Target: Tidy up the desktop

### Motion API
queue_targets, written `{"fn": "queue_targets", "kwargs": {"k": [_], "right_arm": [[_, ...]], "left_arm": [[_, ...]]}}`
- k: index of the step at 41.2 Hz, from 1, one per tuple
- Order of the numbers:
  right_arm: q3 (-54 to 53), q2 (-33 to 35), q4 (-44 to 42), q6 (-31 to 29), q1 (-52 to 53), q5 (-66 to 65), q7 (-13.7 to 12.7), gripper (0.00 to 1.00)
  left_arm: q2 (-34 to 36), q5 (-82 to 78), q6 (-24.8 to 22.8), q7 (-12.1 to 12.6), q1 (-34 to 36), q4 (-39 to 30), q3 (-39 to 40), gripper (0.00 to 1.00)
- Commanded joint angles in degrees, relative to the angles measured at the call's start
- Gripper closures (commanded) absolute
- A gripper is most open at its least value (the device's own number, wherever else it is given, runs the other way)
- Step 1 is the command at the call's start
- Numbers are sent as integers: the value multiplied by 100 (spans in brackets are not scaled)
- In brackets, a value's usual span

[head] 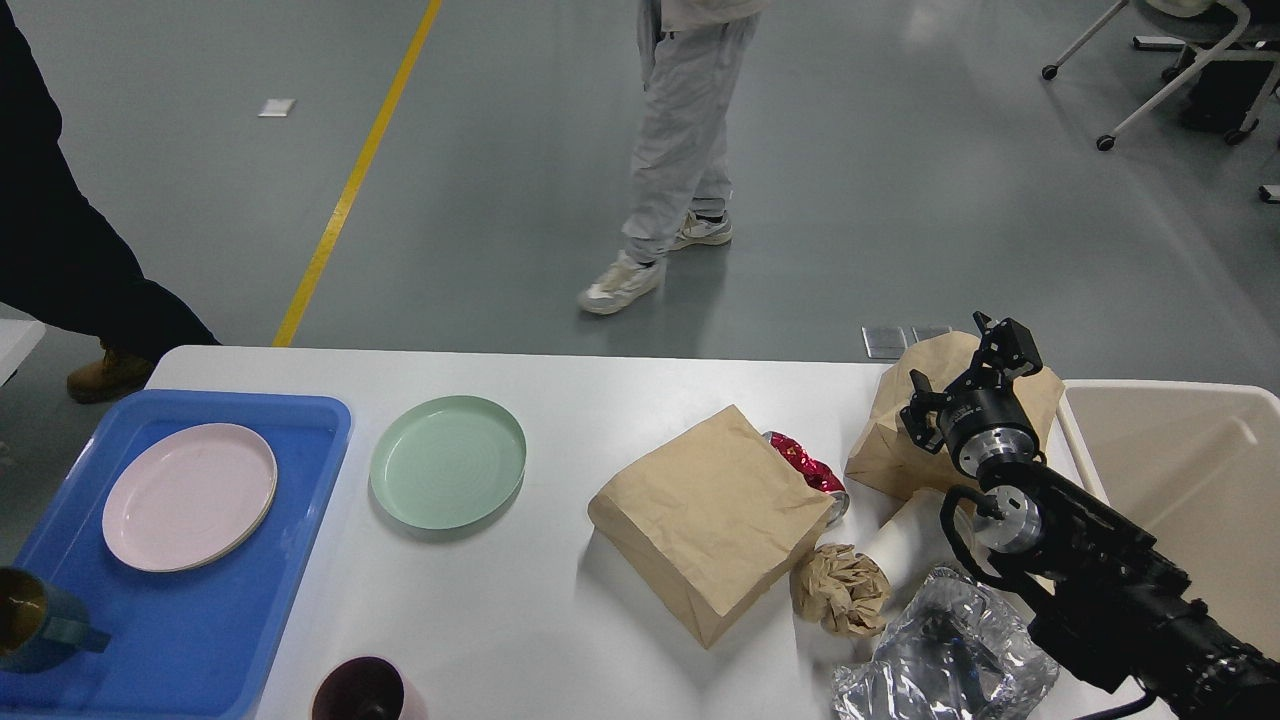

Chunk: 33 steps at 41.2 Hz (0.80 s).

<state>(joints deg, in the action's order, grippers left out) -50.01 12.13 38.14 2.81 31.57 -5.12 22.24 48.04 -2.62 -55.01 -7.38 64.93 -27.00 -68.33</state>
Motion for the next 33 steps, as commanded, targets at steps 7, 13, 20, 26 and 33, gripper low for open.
{"fn": "queue_targets", "kwargs": {"k": [7, 13, 20, 26, 33], "right_arm": [[0, 0, 0, 0, -2, -6, 0, 0], [0, 0, 0, 0, -2, 3, 0, 0], [0, 0, 0, 0, -2, 3, 0, 0], [0, 0, 0, 0, -2, -6, 0, 0], [0, 0, 0, 0, -2, 3, 0, 0]], "left_arm": [[-75, 7, 1, -9, -103, 81, 12, 89], [-93, 7, 1, -9, -112, 81, 3, 78], [-225, -2, 1, -9, -121, 81, -49, 56], [-313, -2, 1, 0, -130, 81, -93, 37], [-348, -20, 1, 0, -86, 63, -102, 16]]}}
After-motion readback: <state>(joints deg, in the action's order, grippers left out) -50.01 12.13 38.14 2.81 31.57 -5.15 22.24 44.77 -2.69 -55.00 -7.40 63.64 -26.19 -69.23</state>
